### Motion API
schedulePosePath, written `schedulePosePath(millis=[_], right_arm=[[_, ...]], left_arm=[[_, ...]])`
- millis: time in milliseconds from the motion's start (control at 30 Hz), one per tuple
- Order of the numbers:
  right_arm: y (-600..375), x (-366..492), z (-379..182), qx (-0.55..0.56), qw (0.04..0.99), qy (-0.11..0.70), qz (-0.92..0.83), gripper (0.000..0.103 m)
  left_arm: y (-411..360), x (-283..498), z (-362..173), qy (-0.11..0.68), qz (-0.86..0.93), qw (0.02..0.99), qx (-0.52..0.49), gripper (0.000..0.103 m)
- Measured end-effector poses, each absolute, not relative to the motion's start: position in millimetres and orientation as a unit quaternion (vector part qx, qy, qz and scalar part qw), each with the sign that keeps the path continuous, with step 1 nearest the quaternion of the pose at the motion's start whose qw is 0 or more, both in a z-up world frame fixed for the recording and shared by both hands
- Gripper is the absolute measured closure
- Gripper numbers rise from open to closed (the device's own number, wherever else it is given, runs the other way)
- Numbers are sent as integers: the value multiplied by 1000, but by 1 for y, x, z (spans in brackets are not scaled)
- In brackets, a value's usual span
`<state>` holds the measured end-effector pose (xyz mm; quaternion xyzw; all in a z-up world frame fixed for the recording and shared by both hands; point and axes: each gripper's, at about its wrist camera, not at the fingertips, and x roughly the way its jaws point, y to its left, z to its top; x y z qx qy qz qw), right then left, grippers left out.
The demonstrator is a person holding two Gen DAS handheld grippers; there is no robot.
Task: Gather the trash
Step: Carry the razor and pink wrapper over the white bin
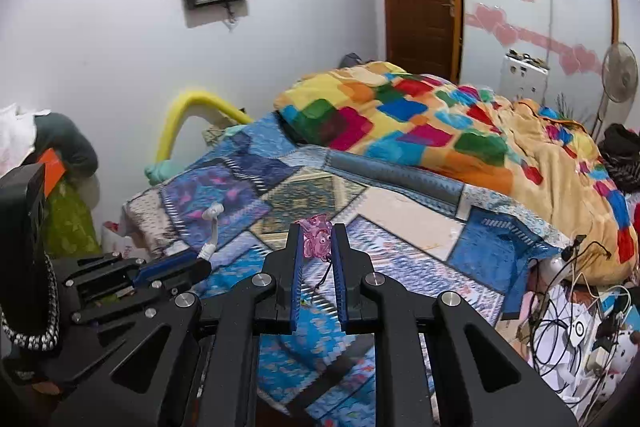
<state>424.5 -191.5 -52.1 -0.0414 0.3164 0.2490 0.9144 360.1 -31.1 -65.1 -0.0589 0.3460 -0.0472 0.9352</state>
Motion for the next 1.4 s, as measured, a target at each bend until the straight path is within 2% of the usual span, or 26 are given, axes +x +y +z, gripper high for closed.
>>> schedulePosePath(millis=[367, 667, 967, 1400], right_arm=[[-115, 360, -55, -69, 892, 316, 316, 90], [-50, 322, -81, -88, 860, 342, 368, 90], [3, 309, -138, -99, 812, 411, 403, 90], [53, 323, -244, -124, 733, 538, 397, 90]], left_arm=[[51, 271, -68, 347, 28, 934, -79, 95], [116, 216, -95, 375, 83, 918, -98, 95], [161, 186, -158, 432, 104, 888, -123, 95], [194, 184, -257, 516, 110, 829, -185, 95]])
